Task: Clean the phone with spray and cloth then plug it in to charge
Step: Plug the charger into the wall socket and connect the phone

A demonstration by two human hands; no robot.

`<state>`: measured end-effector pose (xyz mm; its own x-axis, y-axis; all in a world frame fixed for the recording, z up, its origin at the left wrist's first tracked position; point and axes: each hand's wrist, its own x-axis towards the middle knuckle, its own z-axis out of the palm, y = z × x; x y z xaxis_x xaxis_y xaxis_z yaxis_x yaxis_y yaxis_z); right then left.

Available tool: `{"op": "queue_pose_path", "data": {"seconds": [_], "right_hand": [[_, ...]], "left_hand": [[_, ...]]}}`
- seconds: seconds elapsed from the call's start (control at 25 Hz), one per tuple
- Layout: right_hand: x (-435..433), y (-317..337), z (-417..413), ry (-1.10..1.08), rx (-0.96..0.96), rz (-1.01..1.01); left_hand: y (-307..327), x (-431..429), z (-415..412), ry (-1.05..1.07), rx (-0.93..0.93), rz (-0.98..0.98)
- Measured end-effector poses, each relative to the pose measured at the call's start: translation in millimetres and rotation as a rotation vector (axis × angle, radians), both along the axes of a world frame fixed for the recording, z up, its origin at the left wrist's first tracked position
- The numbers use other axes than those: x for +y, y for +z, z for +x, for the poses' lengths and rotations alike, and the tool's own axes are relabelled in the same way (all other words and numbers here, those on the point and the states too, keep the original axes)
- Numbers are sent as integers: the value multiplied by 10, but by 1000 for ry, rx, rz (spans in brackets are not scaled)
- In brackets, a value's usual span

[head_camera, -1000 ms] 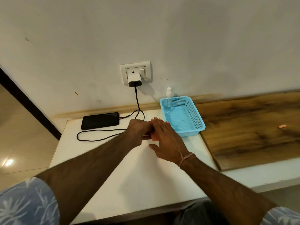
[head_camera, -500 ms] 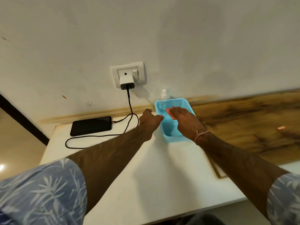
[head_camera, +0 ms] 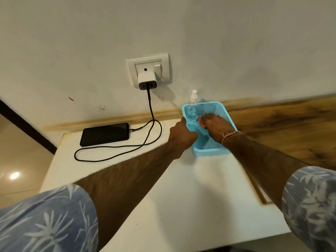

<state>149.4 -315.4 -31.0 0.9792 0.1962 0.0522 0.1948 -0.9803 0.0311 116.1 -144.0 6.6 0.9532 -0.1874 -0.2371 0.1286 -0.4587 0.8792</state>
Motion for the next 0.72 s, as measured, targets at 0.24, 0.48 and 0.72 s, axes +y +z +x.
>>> {"op": "queue_pose_path", "data": {"seconds": [0.24,0.48,0.72], "right_hand": [[8,-57,104,-20,37,-35],[22,-102,54,-56,165,-53],[57,-92,146,-104,122,172]], "left_hand": [[-22,22,12,-6,-22,-4],[24,8,-55,6,-9,-2],[4,-15,-85,6,25,-28]]}}
